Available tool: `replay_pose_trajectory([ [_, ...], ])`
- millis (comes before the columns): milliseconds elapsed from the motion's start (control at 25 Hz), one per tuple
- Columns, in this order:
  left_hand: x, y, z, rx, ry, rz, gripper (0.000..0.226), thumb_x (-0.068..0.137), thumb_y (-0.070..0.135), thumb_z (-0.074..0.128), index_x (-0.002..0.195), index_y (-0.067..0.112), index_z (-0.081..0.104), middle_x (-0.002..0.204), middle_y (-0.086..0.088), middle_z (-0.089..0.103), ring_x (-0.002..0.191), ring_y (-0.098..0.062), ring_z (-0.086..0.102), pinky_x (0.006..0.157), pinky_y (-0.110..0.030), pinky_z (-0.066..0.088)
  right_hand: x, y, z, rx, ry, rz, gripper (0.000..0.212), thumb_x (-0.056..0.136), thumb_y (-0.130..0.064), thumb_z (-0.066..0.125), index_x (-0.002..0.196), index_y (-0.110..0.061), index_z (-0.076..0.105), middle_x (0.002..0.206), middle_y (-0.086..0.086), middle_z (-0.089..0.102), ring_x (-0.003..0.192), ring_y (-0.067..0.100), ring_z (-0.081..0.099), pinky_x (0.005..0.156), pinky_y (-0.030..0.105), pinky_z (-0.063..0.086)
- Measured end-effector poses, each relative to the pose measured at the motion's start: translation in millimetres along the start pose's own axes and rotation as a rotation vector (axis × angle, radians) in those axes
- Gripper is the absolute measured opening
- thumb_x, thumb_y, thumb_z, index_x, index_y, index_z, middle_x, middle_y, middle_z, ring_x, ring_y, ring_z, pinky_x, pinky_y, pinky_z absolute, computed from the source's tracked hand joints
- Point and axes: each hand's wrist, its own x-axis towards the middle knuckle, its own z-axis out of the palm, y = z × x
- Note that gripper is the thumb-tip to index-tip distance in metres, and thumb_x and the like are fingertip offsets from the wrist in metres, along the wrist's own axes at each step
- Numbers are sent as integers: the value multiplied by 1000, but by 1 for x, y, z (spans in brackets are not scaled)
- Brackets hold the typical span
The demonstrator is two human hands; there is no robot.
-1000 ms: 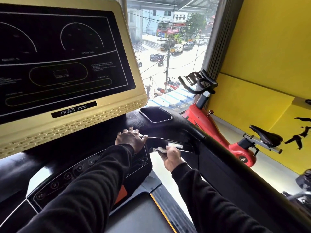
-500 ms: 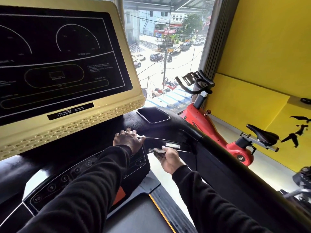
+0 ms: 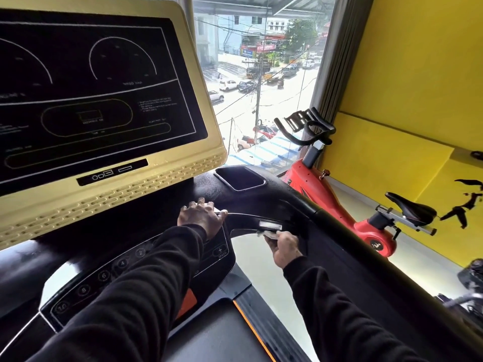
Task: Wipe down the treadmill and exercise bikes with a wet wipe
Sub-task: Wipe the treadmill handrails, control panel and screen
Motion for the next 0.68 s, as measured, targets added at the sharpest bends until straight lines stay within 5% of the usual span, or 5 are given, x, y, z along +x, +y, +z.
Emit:
replay_pose_trajectory([
  [120, 1, -1, 0, 2, -5, -2, 67, 97, 64, 23, 143, 21, 46, 151, -7, 40, 133, -28, 43, 105, -41, 36, 14, -7, 0, -104, 22, 3, 33, 97, 8, 34, 71, -9, 45, 75, 7, 49, 70, 14, 54, 54, 18, 46],
  [240, 1, 0, 0, 1, -4, -5, 67, 97, 64, 23, 144, 21, 46, 152, -8, 40, 133, -28, 43, 105, -41, 36, 15, 2, -2, -826, 96, -195, 9, 94, -13, 43, 98, -17, 50, 96, 4, 52, 97, 18, 52, 53, 30, 27],
  [360, 0, 0, 1, 8, -5, 2, 67, 98, 63, 22, 144, 20, 45, 151, -8, 40, 133, -28, 44, 105, -41, 37, 24, 14, 3, -676, 168, -567, 30, 79, -24, 49, 109, -26, 48, 98, 14, 61, 92, 31, 62, 78, 45, 52],
  [600, 1, 0, 2, 10, 0, -7, 68, 97, 64, 22, 144, 21, 45, 150, -7, 41, 132, -28, 44, 105, -41, 37, -9, 22, 24, -1134, -234, -1036, 28, 85, 4, 62, 110, -5, 70, 101, 10, 60, 87, 16, 56, 85, 14, 37],
  [680, 1, 1, 2, 8, 2, -8, 68, 97, 64, 23, 143, 21, 46, 150, -7, 42, 131, -28, 45, 104, -41, 37, -1, 18, 10, -1162, -144, -1103, 29, 84, 5, 62, 111, -2, 70, 101, 14, 60, 89, 25, 61, 86, 16, 37],
])
